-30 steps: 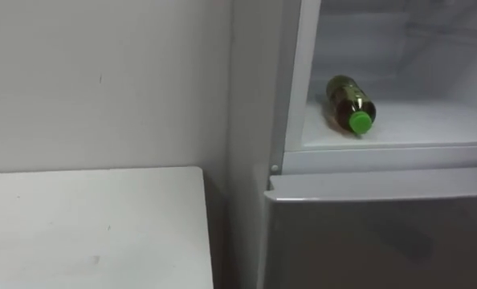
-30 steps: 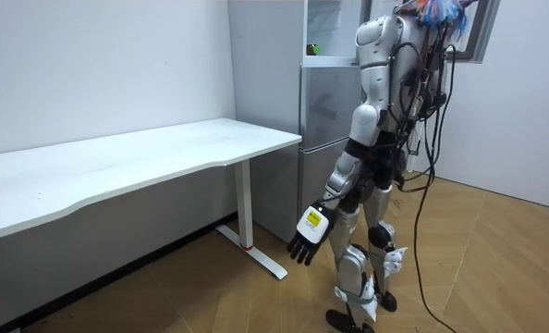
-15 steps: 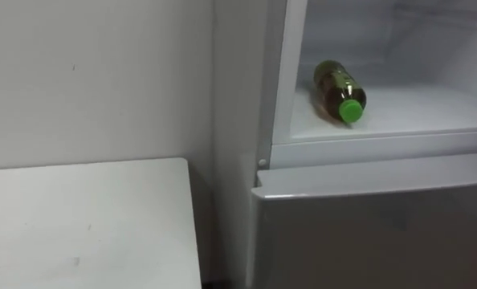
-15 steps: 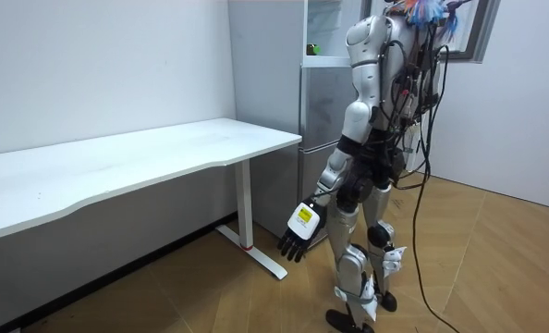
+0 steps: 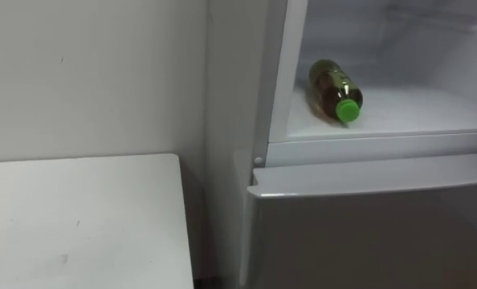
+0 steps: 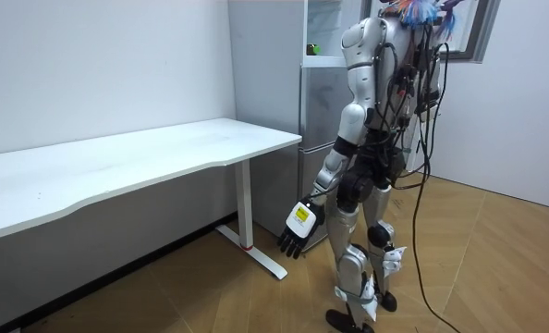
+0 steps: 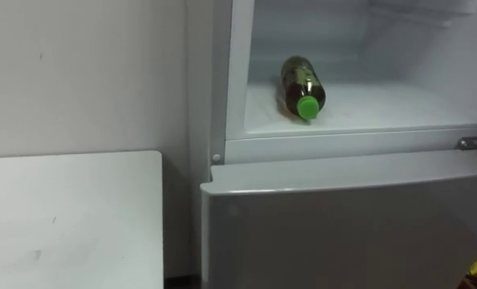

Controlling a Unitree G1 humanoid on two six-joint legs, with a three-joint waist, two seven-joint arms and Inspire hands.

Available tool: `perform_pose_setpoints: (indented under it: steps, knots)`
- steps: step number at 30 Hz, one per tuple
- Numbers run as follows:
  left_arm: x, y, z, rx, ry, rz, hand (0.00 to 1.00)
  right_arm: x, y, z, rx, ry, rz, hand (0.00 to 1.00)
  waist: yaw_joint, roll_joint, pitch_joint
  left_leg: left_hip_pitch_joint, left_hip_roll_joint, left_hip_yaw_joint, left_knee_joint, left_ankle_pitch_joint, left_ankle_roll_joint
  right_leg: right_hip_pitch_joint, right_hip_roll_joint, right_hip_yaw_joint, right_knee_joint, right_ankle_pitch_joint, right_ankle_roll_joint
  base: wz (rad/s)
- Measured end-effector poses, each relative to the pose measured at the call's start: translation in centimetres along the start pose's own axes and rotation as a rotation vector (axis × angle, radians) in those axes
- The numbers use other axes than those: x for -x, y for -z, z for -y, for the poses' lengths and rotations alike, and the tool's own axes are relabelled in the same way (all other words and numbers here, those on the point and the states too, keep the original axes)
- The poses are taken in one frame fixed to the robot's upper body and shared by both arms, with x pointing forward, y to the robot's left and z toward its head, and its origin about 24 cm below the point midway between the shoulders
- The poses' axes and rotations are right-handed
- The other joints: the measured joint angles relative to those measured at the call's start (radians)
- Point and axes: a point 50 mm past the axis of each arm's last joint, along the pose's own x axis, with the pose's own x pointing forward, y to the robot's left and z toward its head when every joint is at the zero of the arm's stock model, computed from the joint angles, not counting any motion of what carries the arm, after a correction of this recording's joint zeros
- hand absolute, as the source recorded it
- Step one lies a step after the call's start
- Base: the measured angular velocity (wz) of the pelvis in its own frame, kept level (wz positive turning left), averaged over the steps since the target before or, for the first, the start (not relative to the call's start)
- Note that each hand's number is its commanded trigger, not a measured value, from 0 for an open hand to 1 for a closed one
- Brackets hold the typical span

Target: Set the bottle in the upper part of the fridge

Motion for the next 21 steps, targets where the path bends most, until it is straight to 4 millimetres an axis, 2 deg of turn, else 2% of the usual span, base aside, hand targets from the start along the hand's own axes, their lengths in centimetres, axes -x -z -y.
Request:
perform_pose_setpoints:
  steps: [10, 17, 21]
  knots:
    - [-0.1, -0.1, -0.5, -0.004, -0.012, 0.008, 0.00, 0.1, -3.4, -5.2, -0.042, -0.026, 0.109, 0.00, -0.002, -0.003, -0.0008, -0.009, 0.000, -0.006, 0.002, 0.001, -0.001, 0.001, 0.001, -0.009, 0.000, 0.000, 0.000, 0.01]
    - [-0.1, -0.1, -0.7, -0.003, -0.017, 0.015, 0.00, 0.3, -4.7, -6.4, -0.065, -0.030, 0.169, 0.00, -0.007, -0.016, -0.0021, -0.007, 0.001, -0.006, 0.006, 0.002, -0.002, 0.003, 0.001, -0.010, -0.001, 0.000, 0.000, 0.00]
    - [0.0, 0.2, -0.9, -0.002, -0.022, 0.014, 0.00, 0.4, -4.9, -6.8, -0.103, -0.035, 0.170, 0.00, -0.026, -0.018, -0.0015, -0.008, 0.000, -0.006, 0.002, 0.001, -0.002, 0.003, 0.001, -0.011, -0.001, 0.000, 0.000, 0.00]
